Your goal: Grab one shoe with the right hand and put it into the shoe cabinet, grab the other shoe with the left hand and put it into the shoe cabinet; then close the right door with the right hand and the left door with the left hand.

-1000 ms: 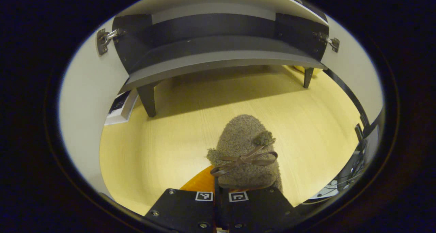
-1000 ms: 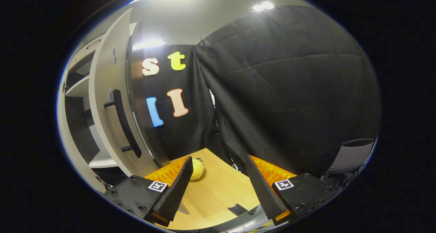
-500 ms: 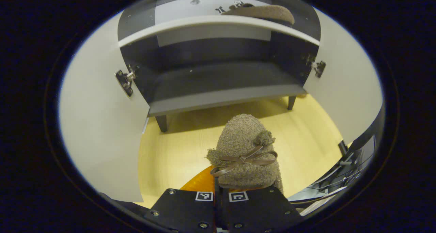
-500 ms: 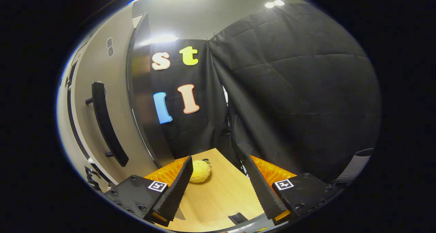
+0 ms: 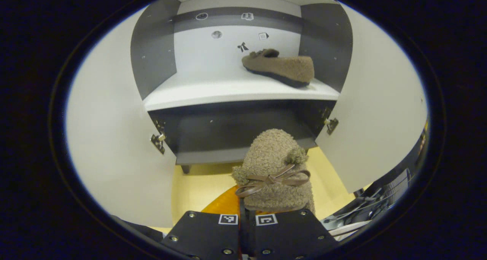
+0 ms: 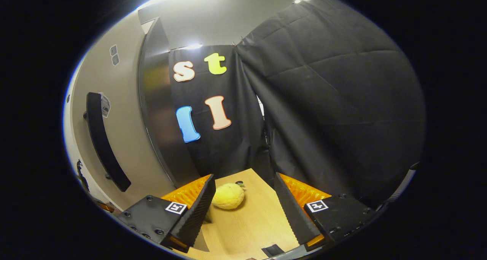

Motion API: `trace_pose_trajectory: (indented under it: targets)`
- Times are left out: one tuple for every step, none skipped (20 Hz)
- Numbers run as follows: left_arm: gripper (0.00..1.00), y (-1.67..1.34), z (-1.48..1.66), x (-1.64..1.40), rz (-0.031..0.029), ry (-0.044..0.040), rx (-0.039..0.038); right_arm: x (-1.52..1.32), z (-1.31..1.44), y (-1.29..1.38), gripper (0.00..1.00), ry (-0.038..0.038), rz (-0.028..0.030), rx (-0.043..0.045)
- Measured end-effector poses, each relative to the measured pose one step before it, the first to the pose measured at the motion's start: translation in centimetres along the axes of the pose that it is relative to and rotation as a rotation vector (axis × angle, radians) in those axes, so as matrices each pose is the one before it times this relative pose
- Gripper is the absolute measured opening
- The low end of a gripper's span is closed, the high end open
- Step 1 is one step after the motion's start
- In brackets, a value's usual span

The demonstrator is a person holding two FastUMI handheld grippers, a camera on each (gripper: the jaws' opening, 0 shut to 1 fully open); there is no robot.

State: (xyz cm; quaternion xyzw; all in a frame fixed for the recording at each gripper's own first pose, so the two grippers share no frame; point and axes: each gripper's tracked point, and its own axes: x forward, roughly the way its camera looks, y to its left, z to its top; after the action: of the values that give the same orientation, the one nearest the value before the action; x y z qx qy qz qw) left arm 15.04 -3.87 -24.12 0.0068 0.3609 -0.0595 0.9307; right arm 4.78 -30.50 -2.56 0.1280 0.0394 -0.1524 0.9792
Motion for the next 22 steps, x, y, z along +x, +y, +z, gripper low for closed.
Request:
trace_pose_trajectory:
  targets:
    - [0.02, -0.223, 1.502, -0.169, -0.00920, -0.01845, -0.02294, -0.068, -0.138, -0.512, 0.98, -0.00256, -0.01062, 0.00844]
    - [0.02, -0.115, 1.506, -0.155, -0.00442, -0.02127, -0.01153, -0.022, -0.092, -0.727, 0.98, -0.00453, -0.01334, 0.00372]
    - [0.02, 0.206, 1.383, 0.059, 0.00422, -0.01800, -0.00384, -0.101, -0.153, -0.622, 0.98, 0.00122, -0.01544, 0.00302]
    - [0.02, 0.257, 1.469, -0.124, 0.00672, -0.01559, -0.00076, -0.310, -0.353, -0.616, 0.98, 0.00479, -0.01355, 0.00409]
    - [0.02, 0.342, 1.441, 0.154, 0.00724, -0.01627, -0.00692, -0.160, -0.234, -0.561, 0.98, 0.00129, -0.01531, 0.00389]
    - [0.02, 0.237, 1.500, 0.290, 0.00930, -0.02153, -0.00695, -0.157, -0.173, -0.462, 0.98, -0.00303, -0.01514, 0.00570]
    - [0.02, 0.402, 1.444, 0.429, 0.01417, -0.02512, -0.00159, -0.153, -0.274, -0.483, 0.98, 0.00241, -0.01636, 0.00720]
    - [0.02, 0.283, 1.513, 0.535, 0.01474, -0.02571, 0.00194, -0.075, -0.810, -0.337, 0.98, 0.01024, -0.01047, 0.00719]
    - [0.02, 0.265, 1.421, 0.673, 0.00935, -0.02540, 0.00343, -0.088, -0.651, -0.154, 0.98, 0.01522, -0.00609, 0.00563]
    - [0.02, 0.239, 1.320, 0.580, 0.00825, -0.02438, 0.00060, -0.048, -0.542, -0.096, 0.98, 0.01460, -0.00574, 0.00400]
    - [0.02, 0.327, 1.182, 0.709, 0.00572, -0.02286, 0.00441, -0.198, -0.284, 0.016, 0.98, 0.00809, 0.00004, 0.00281]
    - [0.02, 0.287, 1.322, 0.825, 0.00754, -0.02174, 0.00510, -0.236, -0.240, 0.046, 0.98, 0.00553, 0.00001, 0.00165]
    - [0.02, 0.403, 1.228, 0.416, 0.00631, -0.01701, 0.00185, -0.205, -0.104, 0.017, 0.98, 0.00365, -0.00068, 0.00248]
    - [0.02, 0.181, 1.163, 0.608, -0.00174, -0.01755, -0.00570, -0.188, -0.011, 0.094, 0.98, 0.00069, 0.00022, 0.00420]
    - [0.02, 0.029, 1.147, 0.658, -0.00544, -0.01488, -0.01556, -0.233, 0.113, 0.141, 0.98, -0.00231, -0.00051, 0.00959]
    - [0.02, 0.100, 1.139, 0.696, -0.00607, -0.02114, -0.01301, -0.270, 0.102, 0.297, 0.98, -0.00252, 0.00600, 0.01606]
    - [0.02, 0.336, 1.007, 0.918, 0.00275, -0.01110, -0.00548, -0.230, -0.042, 0.543, 0.98, 0.00245, 0.01168, 0.01294]
    - [0.02, 0.419, 0.879, 0.868, 0.00418, -0.01170, 0.00531, -0.184, -0.286, 0.432, 0.98, 0.00400, 0.00815, 0.00471]
    - [0.02, 0.560, 0.607, 1.074, 0.01334, -0.00166, 0.00909, -0.245, -0.245, 0.161, 0.98, 0.00263, 0.00059, -0.00266]
    - [0.02, 0.512, 0.309, 1.133, 0.00790, 0.00293, 0.01592, -0.222, -0.168, 0.013, 0.98, 0.00086, -0.00344, -0.00543]
    - [0.01, 0.332, 0.347, 1.104, 0.00470, 0.00428, 0.02391, -0.283, -0.026, -0.015, 0.98, -0.00138, -0.00379, -0.00390]
    - [0.01, 0.370, 0.204, 1.234, 0.00417, 0.00752, 0.02558, -0.281, 0.073, -0.059, 0.98, -0.00370, -0.00695, 0.00047]
